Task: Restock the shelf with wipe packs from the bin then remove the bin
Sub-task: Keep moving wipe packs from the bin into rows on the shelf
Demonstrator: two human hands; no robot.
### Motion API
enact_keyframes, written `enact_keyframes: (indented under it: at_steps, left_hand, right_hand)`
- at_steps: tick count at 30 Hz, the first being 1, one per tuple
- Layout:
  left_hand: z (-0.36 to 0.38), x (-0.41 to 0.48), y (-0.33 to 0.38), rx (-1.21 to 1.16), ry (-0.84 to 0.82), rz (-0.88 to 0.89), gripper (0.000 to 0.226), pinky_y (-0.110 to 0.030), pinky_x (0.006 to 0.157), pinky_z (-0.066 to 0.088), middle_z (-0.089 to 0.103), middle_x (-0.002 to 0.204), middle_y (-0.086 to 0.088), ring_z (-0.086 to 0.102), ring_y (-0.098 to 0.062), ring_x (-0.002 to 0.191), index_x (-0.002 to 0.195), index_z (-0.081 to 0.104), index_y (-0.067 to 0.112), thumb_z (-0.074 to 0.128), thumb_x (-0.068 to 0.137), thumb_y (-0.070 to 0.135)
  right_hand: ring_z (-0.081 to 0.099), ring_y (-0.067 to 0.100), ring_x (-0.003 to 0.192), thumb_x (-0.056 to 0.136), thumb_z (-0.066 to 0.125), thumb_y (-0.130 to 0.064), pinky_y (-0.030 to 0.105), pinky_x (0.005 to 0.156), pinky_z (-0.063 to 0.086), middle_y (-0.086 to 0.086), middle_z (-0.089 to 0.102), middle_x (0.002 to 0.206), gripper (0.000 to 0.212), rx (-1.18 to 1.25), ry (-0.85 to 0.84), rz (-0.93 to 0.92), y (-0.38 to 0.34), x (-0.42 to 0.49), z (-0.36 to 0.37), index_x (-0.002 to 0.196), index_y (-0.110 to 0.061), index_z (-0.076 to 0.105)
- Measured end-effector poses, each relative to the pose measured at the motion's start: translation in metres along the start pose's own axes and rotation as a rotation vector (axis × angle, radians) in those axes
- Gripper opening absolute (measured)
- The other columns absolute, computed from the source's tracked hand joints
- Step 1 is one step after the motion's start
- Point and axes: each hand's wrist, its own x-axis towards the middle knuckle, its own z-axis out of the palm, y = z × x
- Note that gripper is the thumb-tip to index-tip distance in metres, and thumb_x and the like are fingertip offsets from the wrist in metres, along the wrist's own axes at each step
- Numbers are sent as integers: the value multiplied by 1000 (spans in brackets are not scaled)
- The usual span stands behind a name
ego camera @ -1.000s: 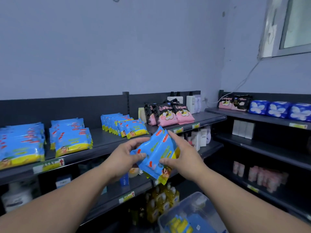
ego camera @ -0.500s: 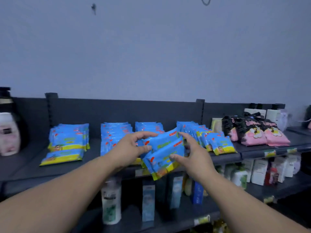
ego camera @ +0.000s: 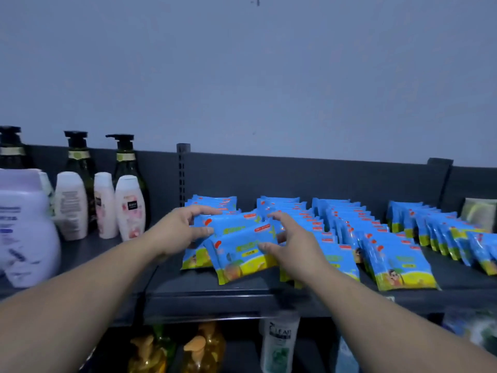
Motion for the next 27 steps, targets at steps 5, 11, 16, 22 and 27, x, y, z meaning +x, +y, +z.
enact_keyframes:
  at_steps: [5,11,16,22,27]
  left_hand:
    - [-22,6,-46,90,42,-137,29,-23,76,53,71,92,-8,66,-6,75,107,63,33,69,86,14]
    - [-12,19,-48,139,66,-208,45,-31,98,42,56,132,5,57,-20,115,141,40,25,39,99,44]
    - [-5,19,-43,53,-125,-118,45,-23,98,36,63,106,18,58,-1,94,120,52,30,39,91,62]
    - [2,21,-55,66,-53,-127,105,-12,79,46,45,138,6,57,-8,109,149,21,33,86,67,27]
    - [8,24,-60,148,138,85,104,5,76,33,39,136,9,43,-3,117,145,27,36,89,63,20]
  right_hand:
    - [55,13,85,85,72,-31,24,70,39,-17,53,81,47,-33,-81,71,-16,19,31,125,-27,48]
    - [52,14,95,88,67,-35,27,78,41,-6,53,105,47,-138,-207,150,-23,37,51,125,-19,41]
    - [56,13,88,88,67,-31,23,66,46,-4,57,102,31,13,-278,251,-23,48,60,102,-19,42]
    - [65,16,81,79,78,-18,25,61,51,3,68,101,33,267,-267,302,-16,51,67,91,-18,47]
    - [70,24,89,77,78,-13,43,79,58,3,70,98,35,381,-135,229,-8,51,78,98,-11,50]
